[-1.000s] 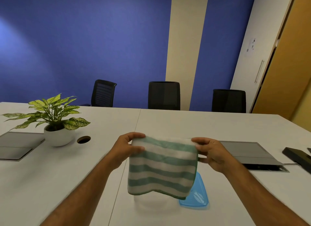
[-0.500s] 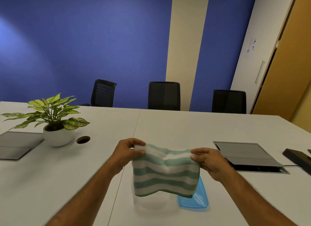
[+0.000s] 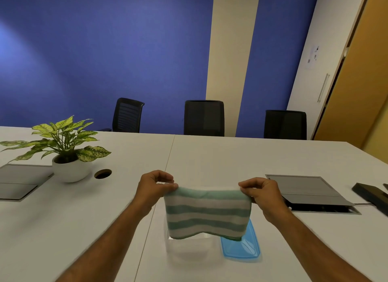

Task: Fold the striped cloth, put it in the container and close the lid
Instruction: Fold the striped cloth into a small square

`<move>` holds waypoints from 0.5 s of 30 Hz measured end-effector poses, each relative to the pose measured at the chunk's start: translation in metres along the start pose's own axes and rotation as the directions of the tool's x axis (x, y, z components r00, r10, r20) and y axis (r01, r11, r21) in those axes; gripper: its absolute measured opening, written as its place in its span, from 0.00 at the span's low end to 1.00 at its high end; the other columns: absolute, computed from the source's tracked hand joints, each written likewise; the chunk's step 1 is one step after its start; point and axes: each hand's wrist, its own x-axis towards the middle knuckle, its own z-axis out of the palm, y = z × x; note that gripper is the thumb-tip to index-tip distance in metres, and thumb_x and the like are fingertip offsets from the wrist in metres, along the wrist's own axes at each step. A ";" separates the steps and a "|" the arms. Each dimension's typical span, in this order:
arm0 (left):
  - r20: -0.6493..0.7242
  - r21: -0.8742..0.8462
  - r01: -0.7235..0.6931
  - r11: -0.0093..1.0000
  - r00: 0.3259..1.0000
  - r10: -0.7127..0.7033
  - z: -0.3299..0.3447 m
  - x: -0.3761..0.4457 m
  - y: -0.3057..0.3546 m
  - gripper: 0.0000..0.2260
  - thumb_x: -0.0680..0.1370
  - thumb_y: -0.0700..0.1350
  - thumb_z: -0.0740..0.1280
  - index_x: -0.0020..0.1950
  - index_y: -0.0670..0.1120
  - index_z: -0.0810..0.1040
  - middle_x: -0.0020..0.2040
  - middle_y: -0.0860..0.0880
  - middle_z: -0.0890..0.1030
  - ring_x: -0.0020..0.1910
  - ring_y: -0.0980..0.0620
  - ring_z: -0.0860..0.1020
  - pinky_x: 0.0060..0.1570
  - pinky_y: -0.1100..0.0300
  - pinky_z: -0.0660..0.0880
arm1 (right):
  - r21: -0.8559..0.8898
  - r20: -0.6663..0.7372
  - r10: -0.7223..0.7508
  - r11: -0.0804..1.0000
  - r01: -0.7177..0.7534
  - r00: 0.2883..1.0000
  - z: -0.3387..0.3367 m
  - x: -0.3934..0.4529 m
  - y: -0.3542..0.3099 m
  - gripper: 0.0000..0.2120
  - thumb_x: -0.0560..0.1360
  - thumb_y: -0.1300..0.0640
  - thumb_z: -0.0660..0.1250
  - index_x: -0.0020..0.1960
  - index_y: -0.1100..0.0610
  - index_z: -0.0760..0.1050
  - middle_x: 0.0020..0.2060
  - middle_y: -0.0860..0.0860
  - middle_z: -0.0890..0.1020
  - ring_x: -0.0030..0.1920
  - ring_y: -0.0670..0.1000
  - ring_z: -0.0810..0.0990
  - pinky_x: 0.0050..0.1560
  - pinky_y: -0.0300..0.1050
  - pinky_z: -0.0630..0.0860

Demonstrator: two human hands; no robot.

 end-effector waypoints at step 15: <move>0.057 0.286 -0.087 0.954 0.996 0.074 -0.004 0.009 -0.002 0.12 0.68 0.38 0.79 0.48 0.44 0.82 0.47 0.50 0.82 0.45 0.51 0.82 0.38 0.70 0.77 | -0.192 0.114 -0.011 0.981 0.033 0.993 -0.007 -0.001 -0.009 0.16 0.63 0.70 0.79 0.46 0.56 0.85 0.45 0.54 0.87 0.48 0.54 0.85 0.53 0.51 0.82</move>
